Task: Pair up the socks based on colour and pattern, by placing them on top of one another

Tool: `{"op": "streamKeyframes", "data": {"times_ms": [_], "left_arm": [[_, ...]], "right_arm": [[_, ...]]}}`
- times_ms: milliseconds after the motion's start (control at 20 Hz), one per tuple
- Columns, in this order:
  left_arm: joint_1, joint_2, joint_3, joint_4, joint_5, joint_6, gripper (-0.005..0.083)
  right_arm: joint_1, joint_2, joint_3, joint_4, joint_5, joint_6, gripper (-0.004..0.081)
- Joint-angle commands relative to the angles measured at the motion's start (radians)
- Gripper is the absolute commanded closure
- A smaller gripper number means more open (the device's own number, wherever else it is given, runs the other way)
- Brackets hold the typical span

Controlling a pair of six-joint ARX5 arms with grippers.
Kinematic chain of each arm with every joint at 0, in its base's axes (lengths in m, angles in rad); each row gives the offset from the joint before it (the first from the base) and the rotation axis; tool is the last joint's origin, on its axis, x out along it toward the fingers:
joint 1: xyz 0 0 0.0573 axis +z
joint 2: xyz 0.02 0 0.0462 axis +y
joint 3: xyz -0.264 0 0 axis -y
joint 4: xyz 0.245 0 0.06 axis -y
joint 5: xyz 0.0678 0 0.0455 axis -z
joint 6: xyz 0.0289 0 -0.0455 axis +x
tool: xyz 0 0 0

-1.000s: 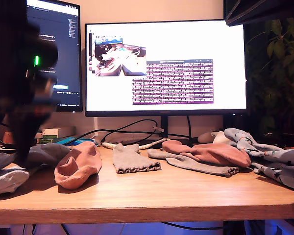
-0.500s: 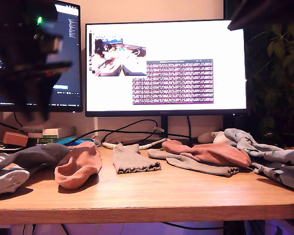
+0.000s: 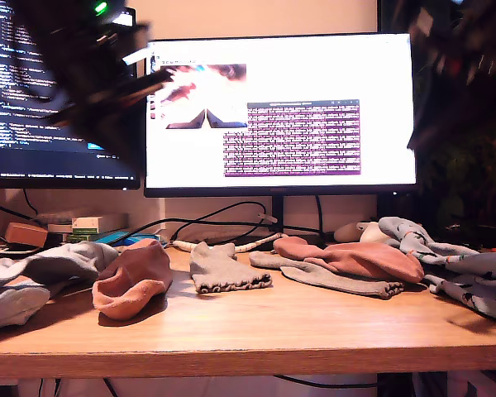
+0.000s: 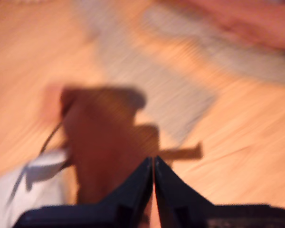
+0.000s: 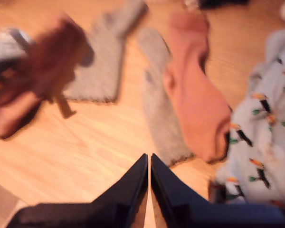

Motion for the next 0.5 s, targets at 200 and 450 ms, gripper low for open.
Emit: {"op": "streamKeyframes", "data": {"times_ms": [200,450], "left_arm": [[-0.029,-0.029,-0.006,0.062,0.105,0.055,0.0793],[-0.027,-0.047,-0.031,0.084,0.113,0.065,0.0793]], "right_arm": [[-0.008,0.273,0.355,-0.219,0.006,-0.059,0.0779],[-0.008,0.495,0.621,-0.382,0.026,-0.093,0.0746]]}}
